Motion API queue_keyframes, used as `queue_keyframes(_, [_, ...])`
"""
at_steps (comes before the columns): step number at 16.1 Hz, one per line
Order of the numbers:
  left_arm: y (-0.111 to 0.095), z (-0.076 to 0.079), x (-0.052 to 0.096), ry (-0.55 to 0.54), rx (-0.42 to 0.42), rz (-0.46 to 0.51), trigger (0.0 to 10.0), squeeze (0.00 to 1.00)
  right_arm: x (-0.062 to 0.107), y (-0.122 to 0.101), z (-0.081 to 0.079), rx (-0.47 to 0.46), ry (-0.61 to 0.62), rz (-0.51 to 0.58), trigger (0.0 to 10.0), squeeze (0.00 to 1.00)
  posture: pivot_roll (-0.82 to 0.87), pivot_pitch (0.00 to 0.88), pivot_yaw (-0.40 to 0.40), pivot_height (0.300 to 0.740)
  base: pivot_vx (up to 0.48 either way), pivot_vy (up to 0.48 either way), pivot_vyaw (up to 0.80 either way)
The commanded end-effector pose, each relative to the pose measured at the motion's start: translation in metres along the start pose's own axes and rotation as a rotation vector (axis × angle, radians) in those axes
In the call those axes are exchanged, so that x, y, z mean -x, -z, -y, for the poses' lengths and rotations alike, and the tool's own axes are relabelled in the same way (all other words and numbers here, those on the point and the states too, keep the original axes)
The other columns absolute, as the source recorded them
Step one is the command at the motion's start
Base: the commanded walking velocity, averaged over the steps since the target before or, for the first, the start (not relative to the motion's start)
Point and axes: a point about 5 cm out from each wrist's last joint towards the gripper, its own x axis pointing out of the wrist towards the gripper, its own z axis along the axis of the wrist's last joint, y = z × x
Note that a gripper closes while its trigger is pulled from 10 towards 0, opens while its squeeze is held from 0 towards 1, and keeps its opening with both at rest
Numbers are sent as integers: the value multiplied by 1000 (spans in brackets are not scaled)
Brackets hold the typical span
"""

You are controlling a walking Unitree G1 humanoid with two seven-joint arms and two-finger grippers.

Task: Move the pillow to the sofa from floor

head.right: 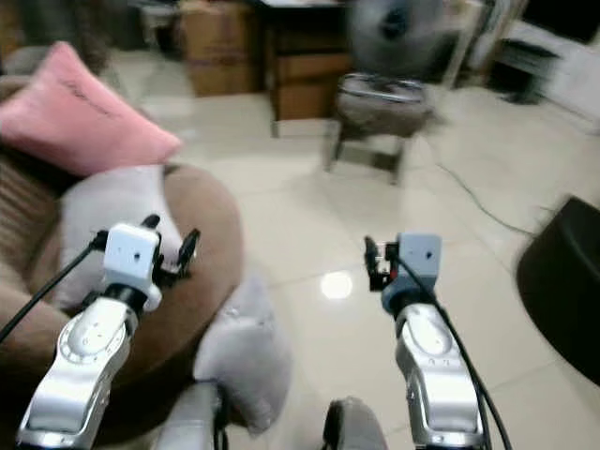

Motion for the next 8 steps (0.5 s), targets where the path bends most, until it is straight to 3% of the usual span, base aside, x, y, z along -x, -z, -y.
queue_keyframes(1, [0, -1, 3, -9, 7, 3, 10000, 0, -4, -6, 0, 10, -7, 20, 10000, 0, 102, 0, -26, 632, 0, 0, 0])
queue_keyframes(8, [0, 2, 1, 18, 6, 7, 10000, 0, 0, -4, 2, 9, 14, 22, 10000, 0, 87, 0, -6, 632, 224, 0, 0])
